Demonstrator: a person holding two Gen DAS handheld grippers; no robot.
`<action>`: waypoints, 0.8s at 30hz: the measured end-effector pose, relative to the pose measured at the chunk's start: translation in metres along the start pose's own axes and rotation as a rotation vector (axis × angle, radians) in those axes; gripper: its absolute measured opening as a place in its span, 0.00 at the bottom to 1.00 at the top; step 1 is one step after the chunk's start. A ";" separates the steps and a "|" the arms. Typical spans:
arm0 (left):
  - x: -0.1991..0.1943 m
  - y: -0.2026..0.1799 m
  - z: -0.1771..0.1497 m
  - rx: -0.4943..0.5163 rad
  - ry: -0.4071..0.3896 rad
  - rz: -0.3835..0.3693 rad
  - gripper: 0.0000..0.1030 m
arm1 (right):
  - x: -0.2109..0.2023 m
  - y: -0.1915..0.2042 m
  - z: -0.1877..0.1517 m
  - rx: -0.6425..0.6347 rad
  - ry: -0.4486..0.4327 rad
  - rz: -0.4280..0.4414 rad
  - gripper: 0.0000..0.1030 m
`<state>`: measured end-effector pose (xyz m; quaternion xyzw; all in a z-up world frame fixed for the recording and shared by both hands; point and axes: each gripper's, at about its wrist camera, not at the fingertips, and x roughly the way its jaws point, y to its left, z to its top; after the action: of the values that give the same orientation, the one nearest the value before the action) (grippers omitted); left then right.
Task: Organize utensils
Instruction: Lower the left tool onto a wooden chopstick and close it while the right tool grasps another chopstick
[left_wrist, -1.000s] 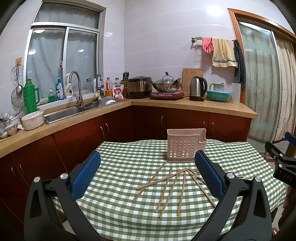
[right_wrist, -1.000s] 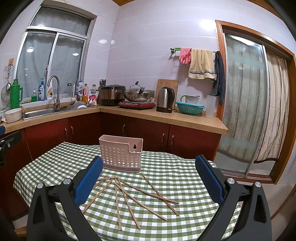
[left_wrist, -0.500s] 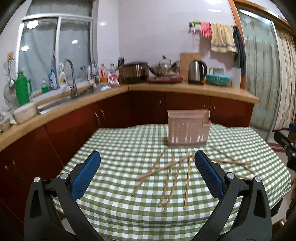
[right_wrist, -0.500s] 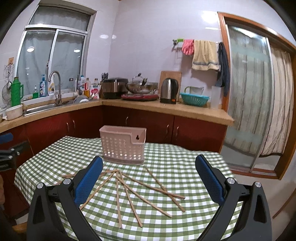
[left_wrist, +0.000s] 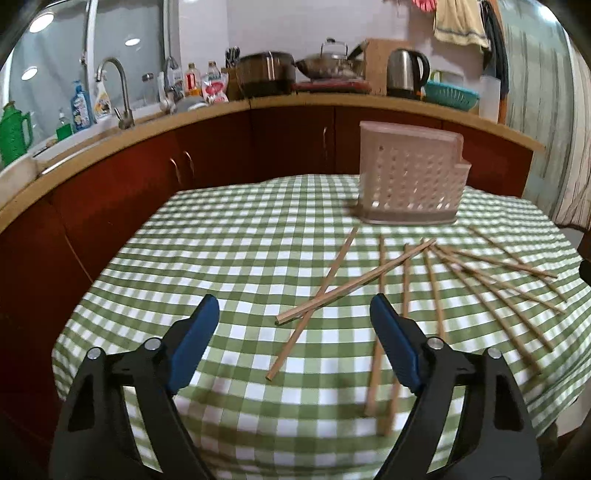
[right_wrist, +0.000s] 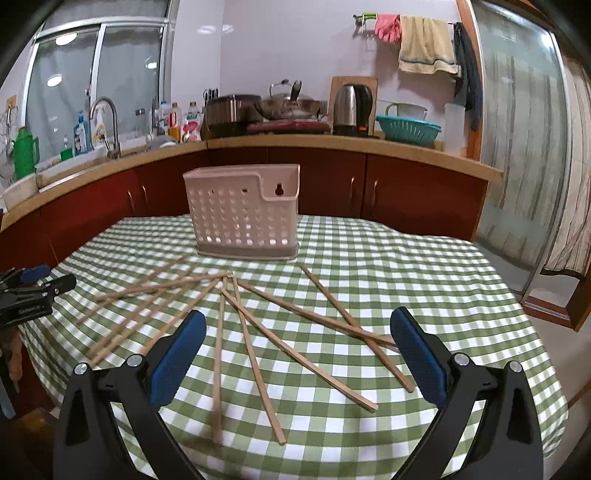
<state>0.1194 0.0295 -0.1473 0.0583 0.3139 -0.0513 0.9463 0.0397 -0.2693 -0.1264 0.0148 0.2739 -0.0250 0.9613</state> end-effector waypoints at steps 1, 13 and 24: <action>0.009 0.001 -0.001 0.007 0.010 0.000 0.76 | 0.005 0.001 -0.001 -0.004 0.009 0.005 0.93; 0.078 0.014 -0.006 0.074 0.128 -0.032 0.63 | 0.044 0.007 -0.004 -0.011 0.080 0.054 0.71; 0.094 0.012 -0.009 0.098 0.161 -0.158 0.37 | 0.056 0.011 -0.004 -0.013 0.099 0.061 0.71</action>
<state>0.1906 0.0374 -0.2099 0.0837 0.3894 -0.1360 0.9071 0.0861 -0.2599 -0.1590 0.0182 0.3209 0.0067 0.9469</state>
